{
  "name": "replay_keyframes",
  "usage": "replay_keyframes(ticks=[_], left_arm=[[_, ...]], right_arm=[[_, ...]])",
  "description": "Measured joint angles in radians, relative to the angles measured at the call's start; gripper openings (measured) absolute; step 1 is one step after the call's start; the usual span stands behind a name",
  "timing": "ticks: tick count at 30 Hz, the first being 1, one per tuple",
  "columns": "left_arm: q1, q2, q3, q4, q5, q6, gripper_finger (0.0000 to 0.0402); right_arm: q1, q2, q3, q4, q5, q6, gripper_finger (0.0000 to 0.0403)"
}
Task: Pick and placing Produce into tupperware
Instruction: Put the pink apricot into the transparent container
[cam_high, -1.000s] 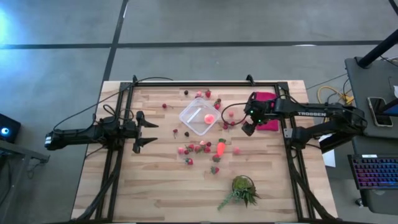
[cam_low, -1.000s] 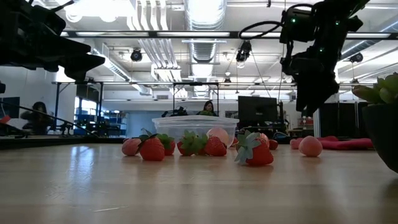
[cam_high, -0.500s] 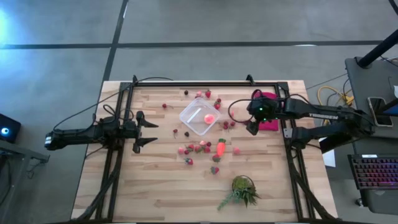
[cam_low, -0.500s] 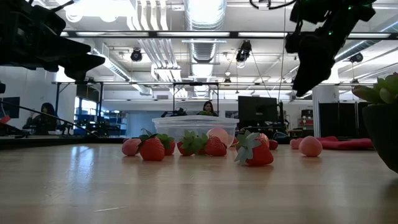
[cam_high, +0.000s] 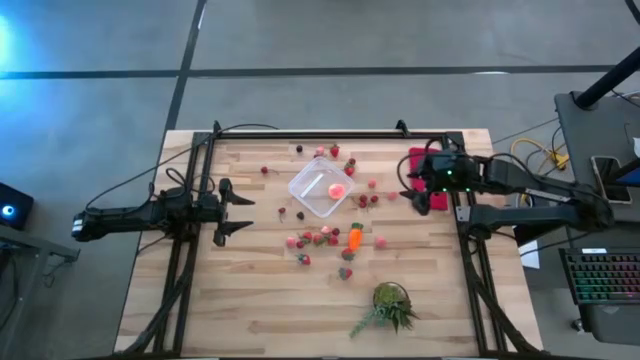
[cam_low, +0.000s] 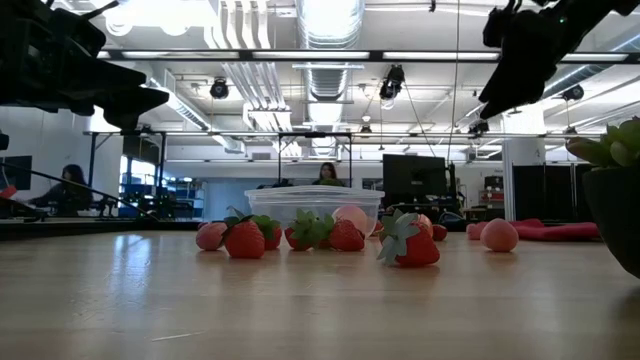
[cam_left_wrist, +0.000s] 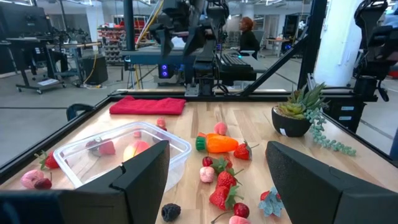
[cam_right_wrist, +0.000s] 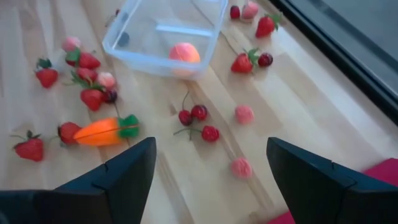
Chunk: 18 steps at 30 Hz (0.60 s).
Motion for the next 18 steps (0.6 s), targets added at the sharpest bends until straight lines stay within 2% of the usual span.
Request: replay_keyframes(ticks=[18], left_arm=[[0.0,0.0,0.0,0.0,0.0,0.0,0.0255]], right_arm=[[0.0,0.004,-0.003,-0.002,-0.019,-0.004,0.0293]])
